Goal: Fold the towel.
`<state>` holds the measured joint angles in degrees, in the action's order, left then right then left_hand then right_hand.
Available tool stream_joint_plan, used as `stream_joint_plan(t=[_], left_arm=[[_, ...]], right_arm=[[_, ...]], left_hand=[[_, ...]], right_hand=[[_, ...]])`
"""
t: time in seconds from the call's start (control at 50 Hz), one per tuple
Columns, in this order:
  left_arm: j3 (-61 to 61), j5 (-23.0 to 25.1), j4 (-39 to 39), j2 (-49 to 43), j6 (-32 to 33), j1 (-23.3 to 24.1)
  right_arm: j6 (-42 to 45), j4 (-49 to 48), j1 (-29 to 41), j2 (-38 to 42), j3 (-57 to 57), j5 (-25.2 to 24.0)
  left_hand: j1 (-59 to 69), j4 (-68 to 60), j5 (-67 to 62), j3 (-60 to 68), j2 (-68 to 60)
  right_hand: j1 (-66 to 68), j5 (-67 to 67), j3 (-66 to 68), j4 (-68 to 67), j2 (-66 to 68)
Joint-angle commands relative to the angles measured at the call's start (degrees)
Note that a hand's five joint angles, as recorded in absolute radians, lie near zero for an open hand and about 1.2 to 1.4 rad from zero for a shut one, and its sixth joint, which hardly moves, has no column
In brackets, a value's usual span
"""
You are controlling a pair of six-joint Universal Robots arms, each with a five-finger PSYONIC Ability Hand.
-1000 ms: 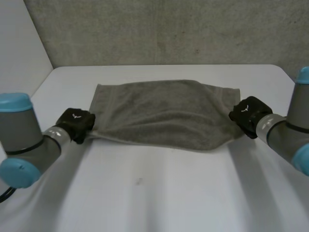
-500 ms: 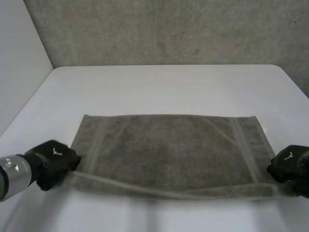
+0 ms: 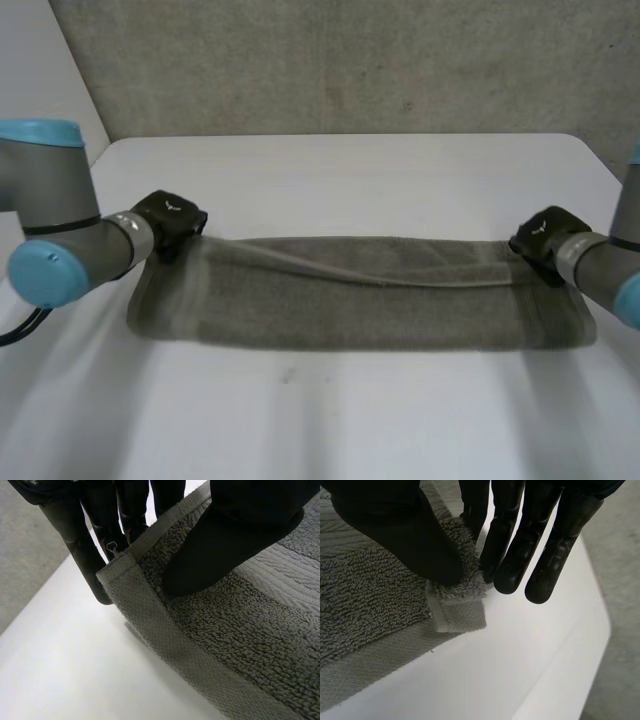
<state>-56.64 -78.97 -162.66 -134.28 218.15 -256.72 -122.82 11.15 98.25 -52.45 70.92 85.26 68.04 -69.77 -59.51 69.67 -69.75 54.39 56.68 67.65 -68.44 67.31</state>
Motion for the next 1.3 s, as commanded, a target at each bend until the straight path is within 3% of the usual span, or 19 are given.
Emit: stream_joint_plan(t=[0.02, 0.26, 0.28, 0.3, 0.32, 0.34, 0.36, 0.52, 0.62, 0.68, 0.78, 0.9, 1.0, 1.1, 1.3], left_arm=[[10.40, -3.47, -0.90, -7.30, 0.09, 0.69], [13.49, -4.62, -4.06, -11.00, 0.44, 0.95], [13.23, -4.62, -4.06, -11.26, 0.53, 1.22], [13.22, -4.62, -4.06, -11.26, 0.53, 1.22], [12.96, -4.70, -4.06, -11.35, 0.70, 1.74], [12.96, -4.70, -4.06, -11.35, 0.70, 1.75], [12.96, -4.62, -4.06, -11.35, 0.79, 2.44], [13.23, -4.62, -4.15, -6.89, -0.18, 3.85], [12.44, -4.70, -4.06, -2.22, -1.92, 4.21], [10.07, -4.62, -4.06, 0.59, -4.56, 4.21], [2.27, -4.18, -4.33, 7.88, -9.48, 3.94], [-7.52, -3.65, -6.26, 14.05, -14.41, 3.86], [-19.65, -2.86, -14.35, 20.99, -19.07, 3.42], [-35.43, -1.10, -29.08, 29.41, -22.84, 2.10], [-48.47, -0.75, -42.63, 31.63, -29.44, 2.10]], right_arm=[[-0.14, -10.87, 1.77, 6.47, -6.13, 1.49], [0.39, -14.05, 2.83, 12.81, -12.12, 2.55], [0.30, -14.05, 3.26, 12.73, -12.03, 2.55], [0.30, -14.05, 3.27, 12.73, -12.03, 2.55], [0.13, -14.14, 3.88, 12.55, -11.94, 2.72], [0.04, -14.14, 4.14, 12.38, -11.85, 3.16], [0.04, -14.14, 4.15, 12.37, -11.85, 3.16], [-3.04, -14.14, 4.06, 5.52, -10.27, 4.48], [-12.95, -14.32, 3.53, -3.86, -6.42, 3.43], [-14.64, -14.23, 3.53, -6.26, -5.17, 2.99], [-15.96, -11.43, 2.31, -13.28, 1.57, -1.57], [-16.22, -4.12, -1.13, -15.05, 7.31, -5.89], [-15.87, -1.05, -4.64, -15.22, 13.20, -9.32], [-15.52, -4.11, -8.59, -15.22, 19.86, -12.48], [-15.17, -15.35, -10.53, -13.47, 26.37, -13.98]], left_hand=[[11.96, -10.23, -10.49, 10.33, -10.25], [9.62, -7.89, -8.16, 8.00, -7.92], [-22.02, 23.75, 23.48, -23.64, 23.72], [-22.33, 24.06, 23.80, -23.96, 24.04], [-48.81, 50.55, 50.28, -50.44, 50.52], [-49.08, 50.81, 50.55, -50.70, 50.79], [-57.24, 58.97, 58.71, -58.87, 58.95], [-55.81, 57.54, 57.28, -57.44, 57.52], [-55.64, 57.37, 57.11, -57.27, 57.35], [-54.48, 56.21, 55.94, -56.10, 56.18], [-54.30, 56.03, 55.76, -55.92, 56.00], [-54.30, 56.03, 55.76, -55.92, 56.00], [-53.12, 54.85, 54.59, -54.74, 54.83], [-53.46, 55.19, 54.92, -55.08, 55.16], [-53.96, 55.69, 55.43, -55.59, 55.67]], right_hand=[[25.61, 13.32, 12.35, -11.56, 12.69], [25.61, 13.32, 12.35, -11.56, 12.69], [-5.81, -18.10, -19.07, 19.85, -18.73], [-6.12, -18.41, -19.38, 20.17, -19.04], [-40.76, -53.05, -54.03, 54.81, -53.68], [-44.39, -56.68, -57.65, 58.44, -57.31], [-44.39, -56.68, -57.65, 58.44, -57.31], [-44.39, -56.68, -57.65, 58.44, -57.31], [-44.39, -56.68, -57.65, 58.44, -57.31], [-44.39, -56.68, -57.65, 58.44, -57.31], [-44.39, -56.68, -57.65, 58.44, -57.31], [-44.39, -56.68, -57.65, 58.44, -57.31], [-44.39, -56.68, -57.65, 58.44, -57.31], [-44.39, -56.68, -57.65, 58.44, -57.31], [-43.14, -55.43, -56.40, 57.18, -56.06]])
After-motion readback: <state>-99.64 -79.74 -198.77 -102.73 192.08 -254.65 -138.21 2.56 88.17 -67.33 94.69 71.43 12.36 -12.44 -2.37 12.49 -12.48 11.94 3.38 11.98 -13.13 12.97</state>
